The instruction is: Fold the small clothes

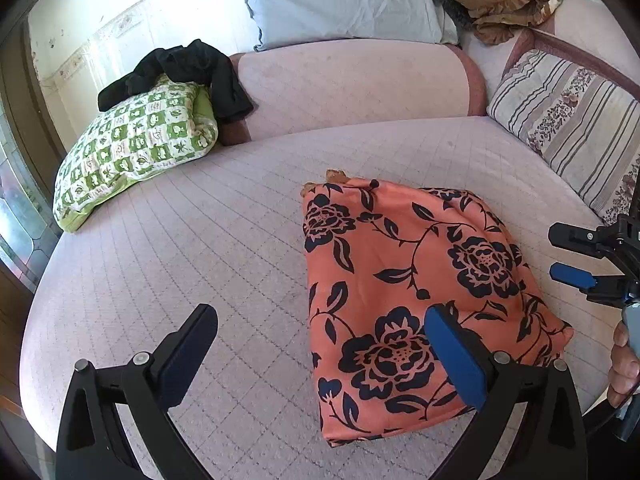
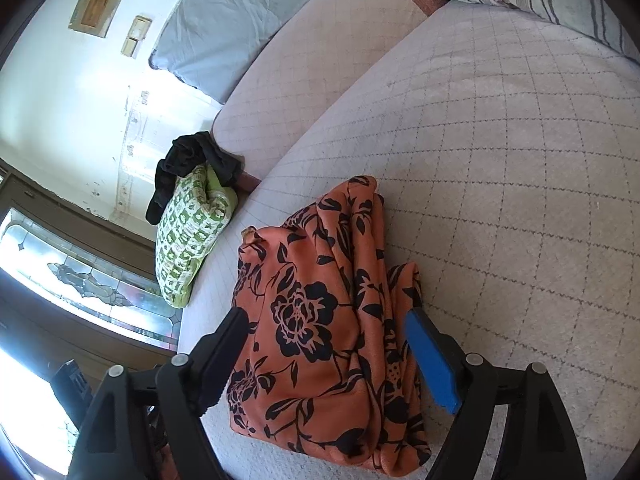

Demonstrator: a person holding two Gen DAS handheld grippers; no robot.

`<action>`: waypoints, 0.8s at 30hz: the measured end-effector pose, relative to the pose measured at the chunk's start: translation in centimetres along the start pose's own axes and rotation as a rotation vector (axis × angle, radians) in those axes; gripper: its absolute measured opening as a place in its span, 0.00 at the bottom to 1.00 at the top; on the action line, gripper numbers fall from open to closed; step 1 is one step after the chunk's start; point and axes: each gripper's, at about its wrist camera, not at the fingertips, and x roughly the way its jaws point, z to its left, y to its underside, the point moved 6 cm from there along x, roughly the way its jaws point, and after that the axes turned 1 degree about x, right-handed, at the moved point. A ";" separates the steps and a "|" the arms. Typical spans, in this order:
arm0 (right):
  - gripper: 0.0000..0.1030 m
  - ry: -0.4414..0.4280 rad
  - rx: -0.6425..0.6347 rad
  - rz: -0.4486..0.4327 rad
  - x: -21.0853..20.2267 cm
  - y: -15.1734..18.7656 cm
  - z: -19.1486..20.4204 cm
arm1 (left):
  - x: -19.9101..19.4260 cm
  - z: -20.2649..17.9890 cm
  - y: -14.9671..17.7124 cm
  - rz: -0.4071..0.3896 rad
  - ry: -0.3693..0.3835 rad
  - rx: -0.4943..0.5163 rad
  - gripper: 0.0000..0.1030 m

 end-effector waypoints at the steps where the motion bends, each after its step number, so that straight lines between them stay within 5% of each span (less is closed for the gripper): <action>1: 0.81 0.000 0.003 0.002 0.1 0.0 -0.1 | 0.2 0.0 0.0 0.003 -0.001 0.001 1.00; 24: 0.81 0.021 0.004 0.021 1.9 0.2 0.0 | 3.4 0.8 0.1 0.037 0.045 -0.004 1.00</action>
